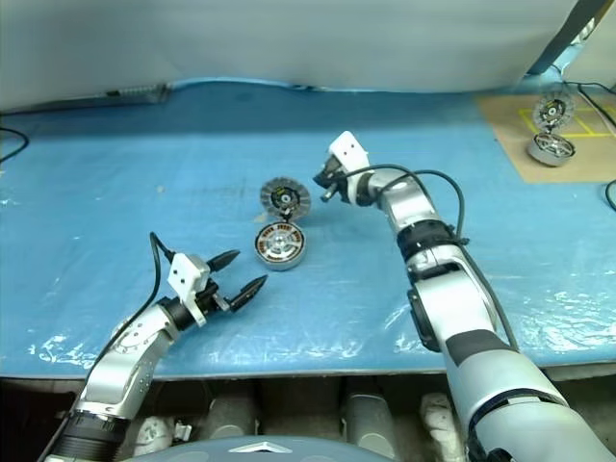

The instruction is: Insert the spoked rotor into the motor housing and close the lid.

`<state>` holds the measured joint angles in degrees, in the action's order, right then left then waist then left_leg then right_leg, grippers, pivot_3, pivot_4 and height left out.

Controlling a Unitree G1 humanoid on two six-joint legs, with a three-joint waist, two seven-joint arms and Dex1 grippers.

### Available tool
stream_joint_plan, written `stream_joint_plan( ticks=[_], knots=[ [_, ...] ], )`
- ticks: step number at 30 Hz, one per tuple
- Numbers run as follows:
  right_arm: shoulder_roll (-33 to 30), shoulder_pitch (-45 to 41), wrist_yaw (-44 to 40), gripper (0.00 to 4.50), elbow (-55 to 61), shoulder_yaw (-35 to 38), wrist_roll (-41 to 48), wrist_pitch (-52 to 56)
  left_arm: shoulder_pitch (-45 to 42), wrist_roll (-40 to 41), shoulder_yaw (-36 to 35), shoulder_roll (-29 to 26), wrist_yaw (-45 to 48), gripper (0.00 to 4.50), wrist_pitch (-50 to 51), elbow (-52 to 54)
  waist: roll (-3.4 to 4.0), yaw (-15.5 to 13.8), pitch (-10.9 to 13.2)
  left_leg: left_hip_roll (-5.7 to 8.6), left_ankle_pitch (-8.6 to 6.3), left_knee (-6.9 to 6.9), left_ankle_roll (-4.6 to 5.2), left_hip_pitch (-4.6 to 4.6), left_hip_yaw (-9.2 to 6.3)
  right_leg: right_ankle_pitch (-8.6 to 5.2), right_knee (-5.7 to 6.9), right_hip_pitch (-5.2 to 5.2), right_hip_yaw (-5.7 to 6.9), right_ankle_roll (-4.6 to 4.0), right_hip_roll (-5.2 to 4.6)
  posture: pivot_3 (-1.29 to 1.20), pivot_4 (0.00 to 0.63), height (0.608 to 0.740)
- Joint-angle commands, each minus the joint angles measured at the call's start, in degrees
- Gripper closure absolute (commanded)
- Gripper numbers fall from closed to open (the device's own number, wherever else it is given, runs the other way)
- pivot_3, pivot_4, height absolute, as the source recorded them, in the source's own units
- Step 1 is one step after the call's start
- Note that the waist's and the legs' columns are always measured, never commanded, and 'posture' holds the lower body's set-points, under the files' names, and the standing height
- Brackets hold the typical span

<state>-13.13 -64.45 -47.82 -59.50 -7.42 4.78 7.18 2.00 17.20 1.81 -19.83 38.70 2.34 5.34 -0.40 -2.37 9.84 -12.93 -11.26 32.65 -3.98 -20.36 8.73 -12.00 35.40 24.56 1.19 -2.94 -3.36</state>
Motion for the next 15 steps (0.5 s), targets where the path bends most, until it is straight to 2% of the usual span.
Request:
stream_joint_plan(
  ticks=[1, 6, 15],
  knots=[
    [2.13, -4.3, -5.99, 4.48, -3.99, 3.37, 2.59, -2.22, -0.08, 0.02, -0.68, -0.32, 0.03, 0.0, -1.04, 1.91, 0.0, -0.02, 0.0, -0.02, -0.02, 0.02, 0.04, -0.09, 0.0, -0.03, 0.1, 0.12, 0.02, -0.05, 0.0, 0.0, 0.15, 0.74],
    [4.6, -6.92, -14.76, 4.48, -7.77, 5.53, 3.61, 0.67, 0.57, 0.01, -0.89, -0.26, -0.4, 0.0, -1.21, 2.52, 0.02, -0.11, 0.0, -0.26, -0.1, 0.41, 0.24, -0.7, -0.01, -0.05, 0.39, 0.62, 0.19, -0.16, 0.09, 0.0, 0.15, 0.74],
    [6.61, -4.01, -25.7, 4.48, -4.43, 4.03, 2.26, 5.44, 1.37, 0.08, -0.91, -0.21, -0.82, 0.0, -1.22, 3.18, 0.02, -0.14, 0.01, -0.42, -0.11, 0.47, 0.23, -0.7, -0.01, -0.03, 0.39, 0.61, 0.25, -0.24, 0.2, 0.0, 0.15, 0.74]
  ],
)
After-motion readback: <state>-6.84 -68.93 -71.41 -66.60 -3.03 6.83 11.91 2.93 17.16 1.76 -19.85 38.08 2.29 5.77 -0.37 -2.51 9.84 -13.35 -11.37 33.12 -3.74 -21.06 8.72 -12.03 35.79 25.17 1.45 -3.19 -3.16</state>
